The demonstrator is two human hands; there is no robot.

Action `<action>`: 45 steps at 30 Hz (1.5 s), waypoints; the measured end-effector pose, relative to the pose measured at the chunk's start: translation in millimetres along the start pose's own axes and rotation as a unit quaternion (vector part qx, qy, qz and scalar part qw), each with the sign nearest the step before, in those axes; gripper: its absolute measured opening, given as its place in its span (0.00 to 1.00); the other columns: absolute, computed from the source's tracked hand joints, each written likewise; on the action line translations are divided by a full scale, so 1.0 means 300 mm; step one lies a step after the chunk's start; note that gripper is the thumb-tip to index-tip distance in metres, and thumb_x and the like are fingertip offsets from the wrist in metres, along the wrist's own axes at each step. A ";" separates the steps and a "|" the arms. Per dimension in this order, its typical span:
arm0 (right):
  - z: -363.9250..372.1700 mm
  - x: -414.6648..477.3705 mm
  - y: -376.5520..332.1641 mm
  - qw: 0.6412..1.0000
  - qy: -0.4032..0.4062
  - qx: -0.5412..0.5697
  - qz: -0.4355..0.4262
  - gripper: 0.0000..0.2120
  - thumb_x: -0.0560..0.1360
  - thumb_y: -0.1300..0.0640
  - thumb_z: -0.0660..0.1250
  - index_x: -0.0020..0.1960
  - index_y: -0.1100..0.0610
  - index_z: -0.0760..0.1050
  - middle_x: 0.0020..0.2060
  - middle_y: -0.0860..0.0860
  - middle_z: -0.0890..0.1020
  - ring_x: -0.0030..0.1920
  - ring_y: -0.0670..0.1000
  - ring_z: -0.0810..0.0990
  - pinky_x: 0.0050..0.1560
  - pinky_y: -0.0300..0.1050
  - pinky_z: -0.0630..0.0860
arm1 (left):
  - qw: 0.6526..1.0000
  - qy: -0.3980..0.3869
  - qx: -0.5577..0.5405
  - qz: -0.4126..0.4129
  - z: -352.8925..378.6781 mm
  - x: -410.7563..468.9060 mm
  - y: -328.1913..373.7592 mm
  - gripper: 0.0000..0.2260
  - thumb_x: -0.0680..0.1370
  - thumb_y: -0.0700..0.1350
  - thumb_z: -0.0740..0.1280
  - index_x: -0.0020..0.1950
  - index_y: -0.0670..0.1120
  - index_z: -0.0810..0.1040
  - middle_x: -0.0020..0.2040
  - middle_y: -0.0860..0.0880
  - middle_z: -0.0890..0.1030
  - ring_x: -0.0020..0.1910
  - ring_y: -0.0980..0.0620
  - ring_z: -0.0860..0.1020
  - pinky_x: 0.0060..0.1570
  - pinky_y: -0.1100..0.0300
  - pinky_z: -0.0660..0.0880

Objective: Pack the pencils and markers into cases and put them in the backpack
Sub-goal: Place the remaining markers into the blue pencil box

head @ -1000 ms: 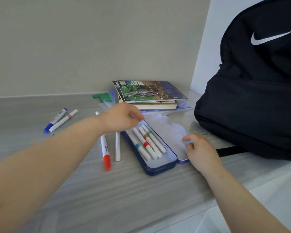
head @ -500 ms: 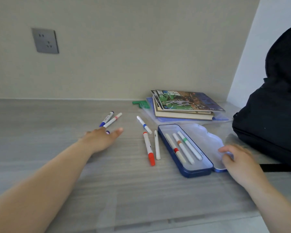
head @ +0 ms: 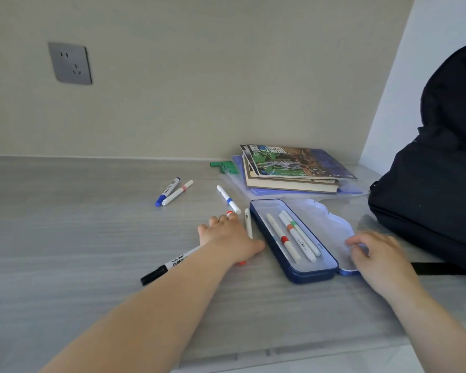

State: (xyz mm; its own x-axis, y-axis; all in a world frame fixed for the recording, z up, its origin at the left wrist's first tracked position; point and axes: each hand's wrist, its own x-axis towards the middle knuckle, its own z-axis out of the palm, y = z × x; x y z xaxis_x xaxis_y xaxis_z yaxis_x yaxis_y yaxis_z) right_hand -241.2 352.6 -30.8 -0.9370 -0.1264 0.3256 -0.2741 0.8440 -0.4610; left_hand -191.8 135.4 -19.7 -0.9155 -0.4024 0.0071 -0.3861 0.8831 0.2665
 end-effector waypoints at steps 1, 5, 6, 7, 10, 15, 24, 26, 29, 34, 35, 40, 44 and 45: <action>0.000 0.000 0.000 1.000 0.000 0.002 0.001 0.12 0.74 0.65 0.59 0.52 0.61 0.78 0.57 0.57 0.79 0.60 0.57 0.70 0.56 0.46 0.66 | 1.000 0.017 0.010 -0.001 0.000 0.002 0.000 0.29 0.73 0.55 0.60 0.69 0.42 0.59 0.67 0.44 0.69 0.67 0.45 0.64 0.62 0.52 0.61; 0.000 0.002 0.002 1.000 0.001 0.014 0.005 0.12 0.74 0.65 0.59 0.52 0.61 0.78 0.56 0.57 0.79 0.59 0.57 0.70 0.55 0.45 0.67 | 0.995 0.075 0.063 -0.006 -0.015 0.028 -0.003 0.22 0.75 0.46 0.60 0.67 0.41 0.60 0.62 0.44 0.75 0.62 0.45 0.70 0.60 0.55 0.63; 0.000 0.002 0.002 1.000 0.000 0.017 0.006 0.11 0.74 0.66 0.59 0.52 0.61 0.79 0.56 0.58 0.79 0.59 0.58 0.71 0.54 0.45 0.67 | 0.995 0.071 0.074 -0.009 -0.023 0.038 -0.004 0.23 0.75 0.44 0.61 0.68 0.41 0.58 0.61 0.44 0.75 0.61 0.45 0.72 0.60 0.55 0.63; 0.000 0.002 0.002 1.000 -0.001 0.018 0.007 0.11 0.74 0.66 0.59 0.51 0.61 0.79 0.55 0.58 0.79 0.58 0.58 0.72 0.53 0.45 0.67 | 0.994 0.061 0.085 -0.013 -0.031 0.054 -0.005 0.24 0.75 0.41 0.60 0.68 0.40 0.57 0.61 0.45 0.76 0.61 0.45 0.73 0.60 0.56 0.63; 0.001 0.002 0.004 1.000 0.000 0.021 0.009 0.11 0.74 0.66 0.59 0.51 0.61 0.79 0.55 0.58 0.79 0.57 0.58 0.73 0.53 0.46 0.68 | 0.996 0.023 0.089 -0.015 -0.061 0.084 -0.009 0.19 0.76 0.36 0.57 0.66 0.41 0.62 0.62 0.45 0.75 0.61 0.45 0.73 0.54 0.58 0.62; 0.002 0.006 0.005 0.999 -0.003 0.031 0.012 0.12 0.74 0.66 0.59 0.52 0.61 0.78 0.56 0.58 0.78 0.57 0.58 0.74 0.54 0.47 0.69 | 0.999 0.040 0.035 -0.010 -0.134 0.088 -0.087 0.14 0.77 0.36 0.53 0.61 0.40 0.66 0.60 0.42 0.75 0.61 0.43 0.73 0.57 0.53 0.70; -0.002 -0.001 -0.002 0.999 -0.019 0.019 0.022 0.12 0.75 0.64 0.58 0.53 0.61 0.77 0.58 0.58 0.77 0.57 0.58 0.73 0.45 0.43 0.63 | 0.999 -0.027 0.015 -0.013 -0.153 -0.090 -0.345 0.28 0.73 0.56 0.64 0.69 0.46 0.61 0.68 0.50 0.70 0.59 0.47 0.72 0.53 0.59 0.68; -0.005 -0.006 -0.004 0.999 -0.021 0.019 0.024 0.11 0.75 0.64 0.58 0.53 0.60 0.77 0.58 0.58 0.77 0.57 0.58 0.74 0.45 0.43 0.63 | 0.999 -0.012 -0.030 -0.023 -0.148 -0.109 -0.355 0.30 0.74 0.53 0.65 0.72 0.45 0.57 0.70 0.54 0.68 0.63 0.49 0.71 0.51 0.62 0.69; -0.007 -0.011 -0.010 0.999 -0.025 0.026 0.022 0.09 0.75 0.64 0.58 0.49 0.58 0.77 0.57 0.58 0.77 0.56 0.58 0.74 0.45 0.43 0.63 | 0.995 0.042 -0.079 -0.046 -0.163 -0.115 -0.390 0.17 0.74 0.47 0.64 0.60 0.44 0.67 0.47 0.53 0.77 0.42 0.49 0.76 0.31 0.63 0.66; -0.008 -0.011 -0.013 0.999 -0.025 0.042 0.013 0.08 0.75 0.65 0.59 0.44 0.53 0.72 0.57 0.58 0.78 0.48 0.54 0.70 0.45 0.44 0.64 | 0.984 0.128 -0.059 -0.107 -0.238 -0.084 -0.521 0.21 0.72 0.56 0.66 0.58 0.46 0.70 0.48 0.46 0.72 0.43 0.45 0.71 0.40 0.59 0.66; -0.007 -0.010 -0.013 0.999 -0.024 0.047 0.014 0.08 0.75 0.65 0.59 0.43 0.53 0.72 0.57 0.58 0.78 0.50 0.55 0.72 0.46 0.45 0.64 | 0.986 0.109 -0.048 -0.118 -0.238 -0.073 -0.542 0.22 0.71 0.57 0.66 0.59 0.46 0.70 0.48 0.46 0.71 0.44 0.45 0.71 0.41 0.59 0.66; -0.002 -0.011 -0.009 0.999 -0.025 0.047 0.011 0.08 0.74 0.65 0.59 0.43 0.53 0.72 0.53 0.56 0.77 0.54 0.58 0.74 0.46 0.45 0.63 | 0.990 0.052 -0.030 -0.128 -0.207 0.002 -0.548 0.18 0.72 0.59 0.63 0.45 0.45 0.68 0.41 0.48 0.73 0.41 0.46 0.72 0.31 0.60 0.64; 0.005 -0.003 0.000 0.998 -0.022 0.056 0.001 0.08 0.75 0.66 0.60 0.43 0.54 0.72 0.47 0.51 0.72 0.48 0.52 0.69 0.46 0.45 0.63 | 0.987 0.037 -0.016 -0.153 -0.215 0.062 -0.528 0.10 0.74 0.50 0.63 0.47 0.45 0.65 0.37 0.50 0.70 0.42 0.46 0.72 0.33 0.61 0.64; 0.009 0.001 0.004 0.998 -0.022 0.059 0.001 0.08 0.74 0.66 0.60 0.43 0.54 0.73 0.47 0.51 0.72 0.48 0.52 0.69 0.47 0.45 0.64 | 0.987 0.034 0.001 -0.158 -0.220 0.075 -0.529 0.09 0.74 0.49 0.62 0.46 0.45 0.65 0.35 0.51 0.69 0.42 0.46 0.72 0.32 0.61 0.64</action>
State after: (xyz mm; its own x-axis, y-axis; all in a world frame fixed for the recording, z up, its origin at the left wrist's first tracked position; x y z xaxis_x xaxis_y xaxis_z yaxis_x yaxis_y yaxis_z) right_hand -242.4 352.3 -33.5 -0.9451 -0.1500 0.2904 -0.2942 0.7776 -0.5556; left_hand -143.6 -29.7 1.8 -0.7392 -0.6734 -0.0119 -0.6518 0.7108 0.2645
